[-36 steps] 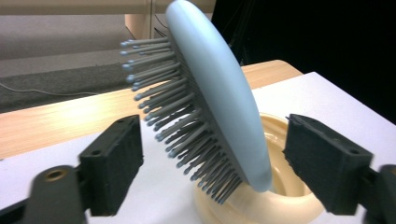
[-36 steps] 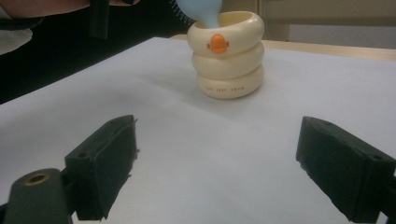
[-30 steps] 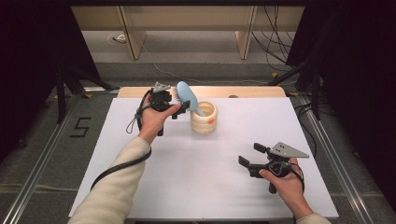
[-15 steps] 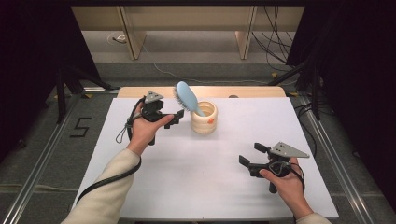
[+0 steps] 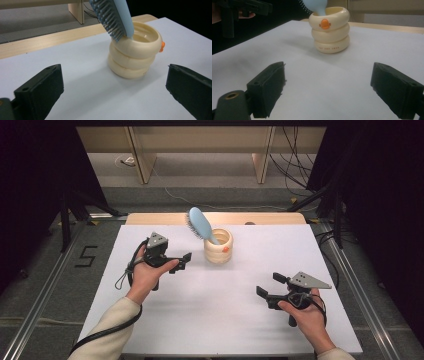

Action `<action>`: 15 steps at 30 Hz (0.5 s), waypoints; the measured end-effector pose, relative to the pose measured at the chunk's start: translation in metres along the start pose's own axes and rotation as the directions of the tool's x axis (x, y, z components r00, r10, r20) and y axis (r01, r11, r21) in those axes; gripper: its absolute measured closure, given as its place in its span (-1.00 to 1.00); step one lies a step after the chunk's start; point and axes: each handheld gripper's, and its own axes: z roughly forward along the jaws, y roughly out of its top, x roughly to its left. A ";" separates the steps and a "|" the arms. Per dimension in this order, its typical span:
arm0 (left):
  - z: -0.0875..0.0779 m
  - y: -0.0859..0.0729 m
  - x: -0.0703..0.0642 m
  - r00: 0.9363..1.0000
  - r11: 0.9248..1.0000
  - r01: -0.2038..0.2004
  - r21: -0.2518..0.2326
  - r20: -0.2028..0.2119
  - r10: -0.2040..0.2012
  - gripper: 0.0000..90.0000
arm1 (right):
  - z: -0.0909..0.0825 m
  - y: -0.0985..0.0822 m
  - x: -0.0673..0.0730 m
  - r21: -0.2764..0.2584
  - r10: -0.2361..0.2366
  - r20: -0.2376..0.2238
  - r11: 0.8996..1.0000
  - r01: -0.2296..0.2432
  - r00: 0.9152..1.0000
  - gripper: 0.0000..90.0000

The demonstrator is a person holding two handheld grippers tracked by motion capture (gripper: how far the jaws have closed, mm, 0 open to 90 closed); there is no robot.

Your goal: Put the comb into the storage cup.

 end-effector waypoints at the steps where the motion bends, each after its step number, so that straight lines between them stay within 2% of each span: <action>1: -0.001 -0.002 0.000 1.000 1.000 -0.007 0.003 0.001 0.007 -1.00 | 0.000 0.000 0.000 0.000 0.000 0.000 1.000 0.000 1.000 -0.71; 15: -0.017 -0.023 -0.004 0.999 0.999 -0.048 0.001 0.018 0.048 -1.00 | -0.002 0.002 -0.001 -0.007 -0.007 0.006 1.000 0.007 1.000 -0.71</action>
